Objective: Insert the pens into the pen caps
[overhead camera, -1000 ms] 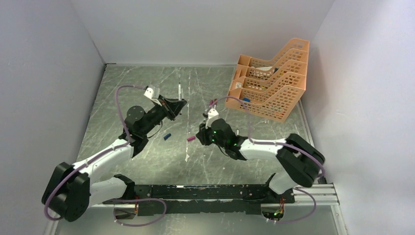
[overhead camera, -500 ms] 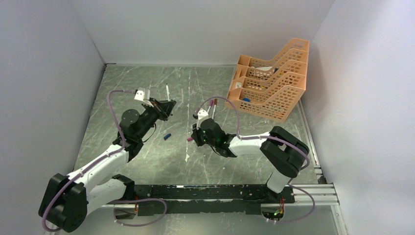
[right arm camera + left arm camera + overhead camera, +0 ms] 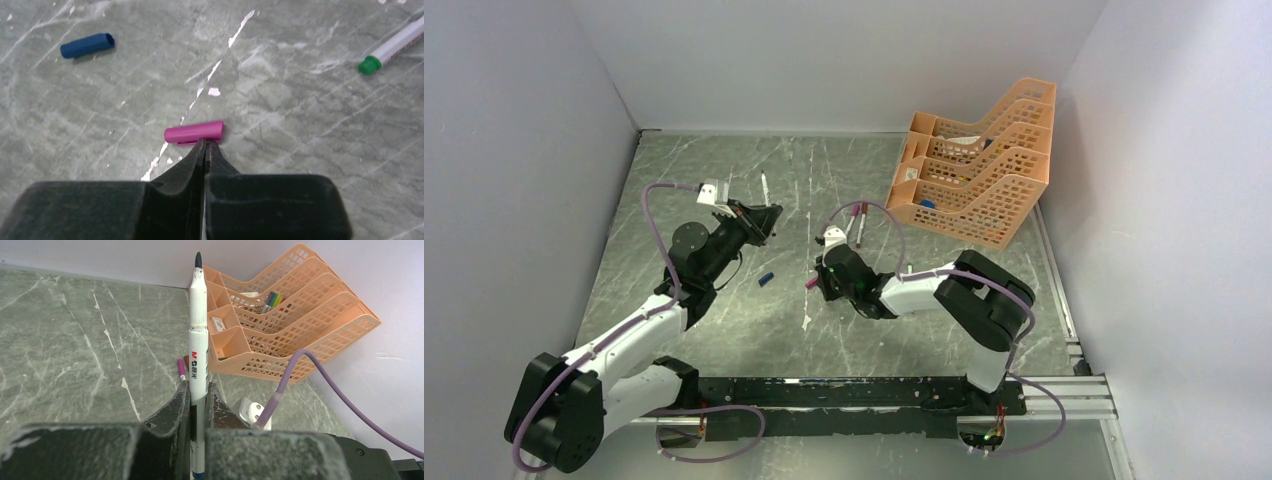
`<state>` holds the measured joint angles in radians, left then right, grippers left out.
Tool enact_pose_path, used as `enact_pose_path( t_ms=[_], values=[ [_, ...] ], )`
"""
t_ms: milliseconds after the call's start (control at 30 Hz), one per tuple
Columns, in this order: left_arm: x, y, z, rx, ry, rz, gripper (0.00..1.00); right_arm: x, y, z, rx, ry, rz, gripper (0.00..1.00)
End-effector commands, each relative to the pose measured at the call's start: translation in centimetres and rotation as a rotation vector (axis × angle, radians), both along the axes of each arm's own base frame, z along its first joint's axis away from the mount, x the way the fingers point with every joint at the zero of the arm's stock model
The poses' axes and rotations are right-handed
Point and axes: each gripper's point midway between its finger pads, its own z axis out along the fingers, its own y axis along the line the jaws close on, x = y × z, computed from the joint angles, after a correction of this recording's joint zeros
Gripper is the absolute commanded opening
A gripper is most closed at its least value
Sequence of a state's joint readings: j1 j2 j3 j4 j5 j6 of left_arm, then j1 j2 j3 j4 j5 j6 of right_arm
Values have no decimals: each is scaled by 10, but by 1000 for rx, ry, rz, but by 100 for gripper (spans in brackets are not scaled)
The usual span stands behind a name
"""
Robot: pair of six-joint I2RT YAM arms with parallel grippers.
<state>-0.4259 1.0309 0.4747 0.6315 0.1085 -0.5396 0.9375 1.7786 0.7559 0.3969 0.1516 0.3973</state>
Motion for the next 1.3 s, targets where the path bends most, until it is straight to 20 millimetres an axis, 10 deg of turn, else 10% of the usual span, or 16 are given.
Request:
enact_pose_path(
  t_ms=[0, 333, 600, 1267],
  values=[
    [2, 2, 1, -17, -7, -1, 7, 11, -9, -17, -75, 8, -58, 0],
    [3, 1, 0, -19, -4, -5, 7, 49, 11, 17, -10, -79, -85, 0],
    [2, 3, 1, -17, -11, -2, 7, 31, 26, 37, 2, -113, -92, 47],
    [1, 5, -5, -16, 1, 5, 7, 23, 17, -1, -219, -47, -291, 39]
  ],
)
